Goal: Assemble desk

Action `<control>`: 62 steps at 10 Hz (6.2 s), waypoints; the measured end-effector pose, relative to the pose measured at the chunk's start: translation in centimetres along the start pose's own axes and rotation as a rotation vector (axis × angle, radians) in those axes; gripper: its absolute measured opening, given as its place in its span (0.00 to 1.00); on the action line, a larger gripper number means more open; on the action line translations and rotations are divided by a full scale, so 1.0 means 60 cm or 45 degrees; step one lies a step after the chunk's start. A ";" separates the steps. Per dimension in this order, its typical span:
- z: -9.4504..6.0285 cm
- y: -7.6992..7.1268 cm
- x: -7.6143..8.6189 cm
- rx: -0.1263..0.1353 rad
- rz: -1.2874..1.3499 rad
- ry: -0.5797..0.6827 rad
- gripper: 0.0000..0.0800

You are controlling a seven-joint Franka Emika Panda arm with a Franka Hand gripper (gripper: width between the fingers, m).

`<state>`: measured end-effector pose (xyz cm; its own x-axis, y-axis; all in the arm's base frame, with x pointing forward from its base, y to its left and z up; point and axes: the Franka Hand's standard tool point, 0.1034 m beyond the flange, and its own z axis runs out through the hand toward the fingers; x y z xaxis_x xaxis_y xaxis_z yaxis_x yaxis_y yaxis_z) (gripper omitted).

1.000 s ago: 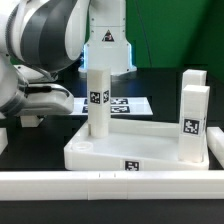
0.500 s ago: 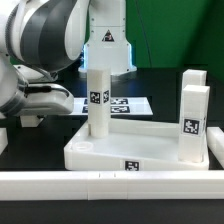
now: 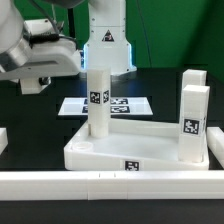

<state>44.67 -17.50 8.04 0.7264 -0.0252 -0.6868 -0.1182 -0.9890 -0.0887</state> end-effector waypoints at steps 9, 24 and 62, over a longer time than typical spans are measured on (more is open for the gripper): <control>-0.169 -0.076 0.033 -0.105 0.036 0.838 0.36; -0.261 -0.220 0.078 -0.152 0.079 1.654 0.36; -0.182 -0.207 0.136 -0.032 0.052 1.378 0.81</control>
Offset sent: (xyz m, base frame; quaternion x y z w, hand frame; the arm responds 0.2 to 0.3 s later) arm 0.0783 0.0070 0.1000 -0.0407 0.2299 0.0397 0.9716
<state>59.48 -7.00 11.40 0.9359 -0.1609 0.3134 -0.1506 -0.9869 -0.0570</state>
